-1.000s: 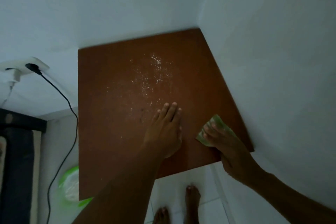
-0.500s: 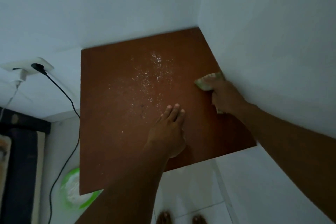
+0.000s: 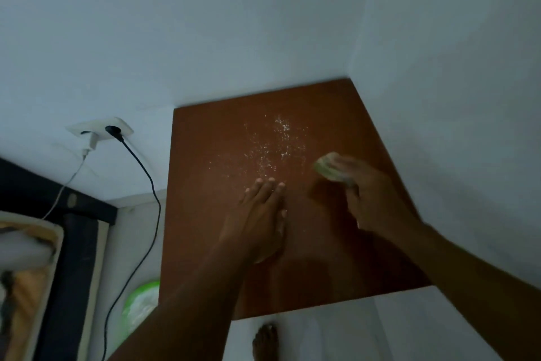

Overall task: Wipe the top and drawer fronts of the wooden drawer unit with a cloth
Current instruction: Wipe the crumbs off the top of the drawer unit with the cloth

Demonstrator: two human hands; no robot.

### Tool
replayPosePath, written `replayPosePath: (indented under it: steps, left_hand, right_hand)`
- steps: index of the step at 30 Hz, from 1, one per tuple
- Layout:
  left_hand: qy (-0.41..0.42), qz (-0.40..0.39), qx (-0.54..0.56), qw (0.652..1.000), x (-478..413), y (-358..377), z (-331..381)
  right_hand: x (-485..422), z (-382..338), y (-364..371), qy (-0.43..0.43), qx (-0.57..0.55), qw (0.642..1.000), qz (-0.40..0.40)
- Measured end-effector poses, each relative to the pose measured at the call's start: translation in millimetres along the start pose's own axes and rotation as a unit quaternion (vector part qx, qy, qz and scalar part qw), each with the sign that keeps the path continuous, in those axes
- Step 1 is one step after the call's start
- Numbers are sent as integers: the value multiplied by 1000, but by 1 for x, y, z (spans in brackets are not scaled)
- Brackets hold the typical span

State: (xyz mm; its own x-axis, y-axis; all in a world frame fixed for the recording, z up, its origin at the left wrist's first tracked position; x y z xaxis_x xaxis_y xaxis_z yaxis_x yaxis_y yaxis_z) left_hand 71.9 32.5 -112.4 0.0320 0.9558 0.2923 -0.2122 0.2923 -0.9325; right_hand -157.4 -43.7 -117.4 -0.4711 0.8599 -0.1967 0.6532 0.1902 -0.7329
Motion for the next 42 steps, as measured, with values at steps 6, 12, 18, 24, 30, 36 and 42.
replayPosePath:
  steps: [6,12,18,24,30,36,42]
  left_hand:
    - [1,15,-1,1000,-52,-8,-48]
    - [30,28,30,999,-60,14,-61]
    - [37,47,53,997,-62,24,-67]
    - [51,42,50,997,-63,22,-69]
    - [47,33,34,998,-61,20,-70]
    - [25,-2,6,1000,-60,10,-63]
    - [-15,-38,-63,997,-52,7,-51]
  right_hand:
    - [-155,39,-19,-10,57,998,-2]
    - [-210,91,28,15,143,985,-93]
    - [-201,94,51,-19,167,981,-94]
    - [-119,52,55,-69,42,987,-139]
    - [-27,20,62,-99,19,980,-173]
    - [57,-17,70,-122,-5,977,-176]
    - [133,-40,81,-132,-3,976,-174]
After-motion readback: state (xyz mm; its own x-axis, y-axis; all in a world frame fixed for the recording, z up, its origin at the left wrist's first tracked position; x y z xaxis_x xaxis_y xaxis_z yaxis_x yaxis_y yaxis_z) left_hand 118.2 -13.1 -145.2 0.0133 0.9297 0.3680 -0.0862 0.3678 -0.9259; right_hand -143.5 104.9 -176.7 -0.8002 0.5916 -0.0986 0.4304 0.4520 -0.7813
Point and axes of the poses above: each hand's wrist, its own x-axis away from the middle knuckle, its own y-axis out of the palm, z = x × y, the point moved 1 cm from there along -x, towards the middle knuckle, and after that the axes turned 6 degrees about -y, right-handed, at the moved point
